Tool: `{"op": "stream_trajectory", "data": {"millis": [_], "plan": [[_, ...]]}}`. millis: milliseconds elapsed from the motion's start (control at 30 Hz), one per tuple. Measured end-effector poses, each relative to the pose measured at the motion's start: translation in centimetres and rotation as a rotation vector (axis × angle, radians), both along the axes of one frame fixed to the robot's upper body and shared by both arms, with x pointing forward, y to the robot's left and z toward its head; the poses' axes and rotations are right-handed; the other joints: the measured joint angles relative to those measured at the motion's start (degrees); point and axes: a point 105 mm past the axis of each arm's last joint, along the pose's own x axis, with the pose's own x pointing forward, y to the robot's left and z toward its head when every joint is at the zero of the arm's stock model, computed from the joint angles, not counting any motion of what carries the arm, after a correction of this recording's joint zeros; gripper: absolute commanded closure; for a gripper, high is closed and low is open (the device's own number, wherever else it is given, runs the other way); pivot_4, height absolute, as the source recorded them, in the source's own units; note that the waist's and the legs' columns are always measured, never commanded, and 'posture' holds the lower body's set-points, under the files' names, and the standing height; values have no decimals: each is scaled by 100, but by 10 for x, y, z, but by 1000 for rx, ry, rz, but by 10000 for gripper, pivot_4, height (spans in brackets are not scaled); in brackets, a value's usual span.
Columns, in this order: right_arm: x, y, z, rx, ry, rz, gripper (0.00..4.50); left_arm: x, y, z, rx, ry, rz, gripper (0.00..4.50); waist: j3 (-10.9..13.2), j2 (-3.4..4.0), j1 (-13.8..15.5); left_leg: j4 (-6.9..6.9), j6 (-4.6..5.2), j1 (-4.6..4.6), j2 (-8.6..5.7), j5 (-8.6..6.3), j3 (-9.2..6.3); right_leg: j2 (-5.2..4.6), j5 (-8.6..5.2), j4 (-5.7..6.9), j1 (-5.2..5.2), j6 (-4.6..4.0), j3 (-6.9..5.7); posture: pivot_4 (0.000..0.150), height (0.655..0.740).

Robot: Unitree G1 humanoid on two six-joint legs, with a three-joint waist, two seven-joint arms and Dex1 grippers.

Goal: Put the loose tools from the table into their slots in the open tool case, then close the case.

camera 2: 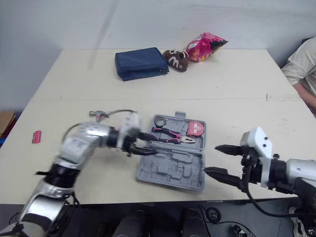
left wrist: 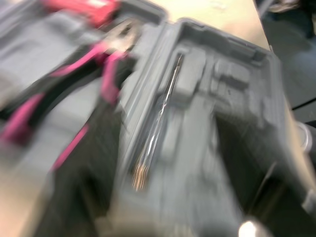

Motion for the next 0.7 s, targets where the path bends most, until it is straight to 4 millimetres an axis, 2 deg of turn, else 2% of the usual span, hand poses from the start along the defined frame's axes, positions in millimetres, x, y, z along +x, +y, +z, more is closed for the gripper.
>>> {"op": "stream_trajectory", "data": {"millis": [33,67,133,167,233,367,433,467,500,533,600,700], "plan": [[2,-9,1,-2,-1,-31,0,-3,18,4,-50,1,73,238,1,1,-1,-2,0,7,0,0,0,0,0,-7,9,0,-1,1500,7338],[3,-22,3,-5,-3,-70,0,-9,43,7,-94,-11,181,238,2,3,-25,-12,0,10,-2,0,6,1,0,-15,8,1,3,1500,7338],[5,-48,2,-25,0,-156,0,-23,94,-11,-94,44,418,238,3,1,-53,-28,1,14,-4,0,10,4,0,-24,9,1,4,1500,7338],[6,-64,1,-75,8,-185,0,-37,126,-22,-78,76,581,238,11,-3,-74,-32,2,12,-5,-1,17,6,0,-28,4,2,8,1500,7338],[7,-93,-3,-133,27,-254,0,-63,174,-31,-37,105,820,238,27,-34,-75,-37,1,13,-5,-2,15,8,0,-33,3,2,7,1500,7338],[13,-126,5,-167,-15,-328,0,-115,236,-34,36,104,1114,238,31,-29,-6,-39,-4,15,-9,-34,12,-12,-5,-39,-5,-10,13,1500,7338],[14,-139,5,-168,-17,-361,0,-133,254,-36,55,110,1202,238,32,-24,40,-47,-1,14,-9,-38,12,-17,-14,-40,-13,-26,13,1500,7338],[14,-146,4,-169,-15,-377,0,-140,259,-36,62,109,1228,238,34,-19,60,-51,0,10,-10,-39,12,-20,-24,-41,-23,-44,13,1500,7338],[14,-151,3,-175,-10,-389,0,-145,262,-38,70,112,1243,238,35,-11,73,-55,0,8,-12,-39,13,-24,-56,-40,-35,-102,13,1500,7338],[15,-155,2,-174,-6,-393,0,-148,265,-39,77,113,1251,238,35,-9,76,-59,0,7,-12,-39,15,-25,-57,-38,-35,-104,13,1500,7338],[16,-159,0,-173,-3,-398,0,-146,265,-37,65,102,1254,238,36,-2,70,-63,-7,4,-12,-35,17,-25,-57,-29,-36,-104,13,1500,7338],[23,-156,4,-162,-27,-383,0,-132,256,-32,39,75,1227,238,44,22,38,-64,-12,5,-11,-32,23,-25,-50,-18,-40,-91,19,1500,7338]]}}
